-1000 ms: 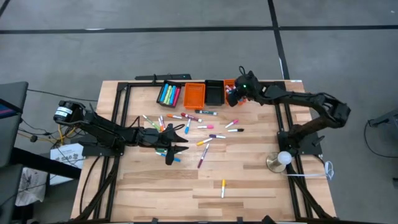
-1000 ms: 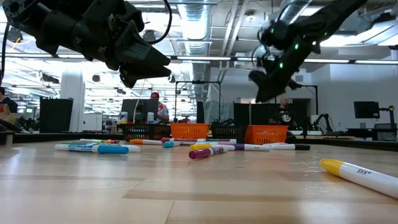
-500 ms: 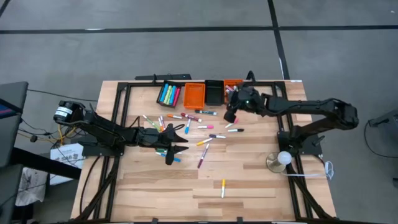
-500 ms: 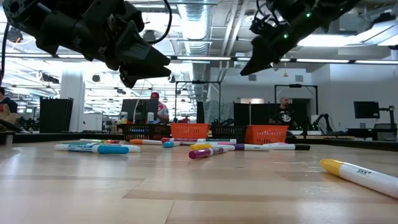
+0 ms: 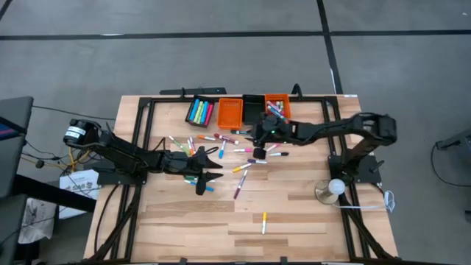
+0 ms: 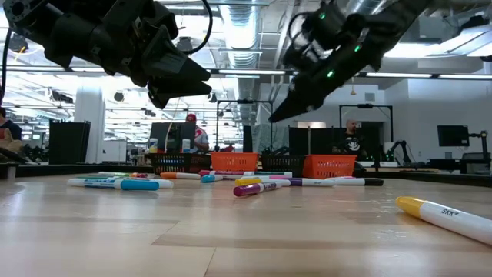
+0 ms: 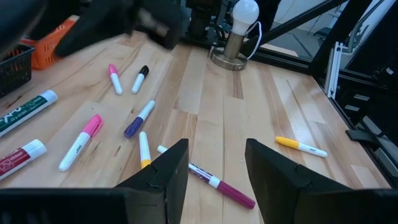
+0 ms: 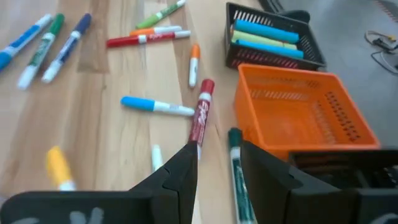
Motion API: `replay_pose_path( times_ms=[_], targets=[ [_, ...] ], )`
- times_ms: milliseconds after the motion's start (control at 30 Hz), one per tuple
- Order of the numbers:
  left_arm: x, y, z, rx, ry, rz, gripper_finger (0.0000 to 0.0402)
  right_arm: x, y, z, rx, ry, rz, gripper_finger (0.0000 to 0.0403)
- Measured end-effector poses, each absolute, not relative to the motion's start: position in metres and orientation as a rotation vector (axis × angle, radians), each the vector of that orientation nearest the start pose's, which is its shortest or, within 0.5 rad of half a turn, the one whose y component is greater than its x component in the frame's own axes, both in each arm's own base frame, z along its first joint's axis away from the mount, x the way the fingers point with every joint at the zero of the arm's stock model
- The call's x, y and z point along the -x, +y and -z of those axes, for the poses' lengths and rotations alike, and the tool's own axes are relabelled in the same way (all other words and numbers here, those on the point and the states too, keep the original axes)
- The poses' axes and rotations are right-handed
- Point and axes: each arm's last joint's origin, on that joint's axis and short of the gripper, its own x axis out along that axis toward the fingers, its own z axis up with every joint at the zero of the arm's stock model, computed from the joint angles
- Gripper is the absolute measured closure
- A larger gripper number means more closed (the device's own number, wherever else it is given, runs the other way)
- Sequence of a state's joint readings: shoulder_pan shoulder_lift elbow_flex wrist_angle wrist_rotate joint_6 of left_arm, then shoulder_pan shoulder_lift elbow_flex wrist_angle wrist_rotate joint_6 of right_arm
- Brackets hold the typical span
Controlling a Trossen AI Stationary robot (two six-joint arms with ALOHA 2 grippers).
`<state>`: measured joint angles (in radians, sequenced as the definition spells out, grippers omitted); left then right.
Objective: Pick & Place Markers
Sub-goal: Put the big red marker pen into the right orange basket
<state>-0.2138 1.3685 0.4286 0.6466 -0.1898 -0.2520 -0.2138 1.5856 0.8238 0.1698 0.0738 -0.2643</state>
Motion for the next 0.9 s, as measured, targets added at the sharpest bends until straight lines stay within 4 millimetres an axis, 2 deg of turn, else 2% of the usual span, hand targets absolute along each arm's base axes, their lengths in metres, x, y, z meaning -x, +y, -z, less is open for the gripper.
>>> replay_pose_path(
  times_ms=[333, 500, 900],
  targets=[
    [-0.247, -0.048, -0.172, 0.192, 0.288, -0.012, 0.0247, -0.344, -0.073, -0.137, 0.207, 0.611, 0.193, 0.0290],
    [-0.247, -0.048, -0.172, 0.192, 0.287, -0.013, 0.0247, -0.361, -0.073, -0.126, 0.171, 0.638, 0.188, 0.0290],
    [-0.247, -0.048, -0.172, 0.191, 0.287, -0.012, 0.0247, -0.394, -0.078, -0.114, 0.127, 0.801, 0.179, 0.0290]
  ],
)
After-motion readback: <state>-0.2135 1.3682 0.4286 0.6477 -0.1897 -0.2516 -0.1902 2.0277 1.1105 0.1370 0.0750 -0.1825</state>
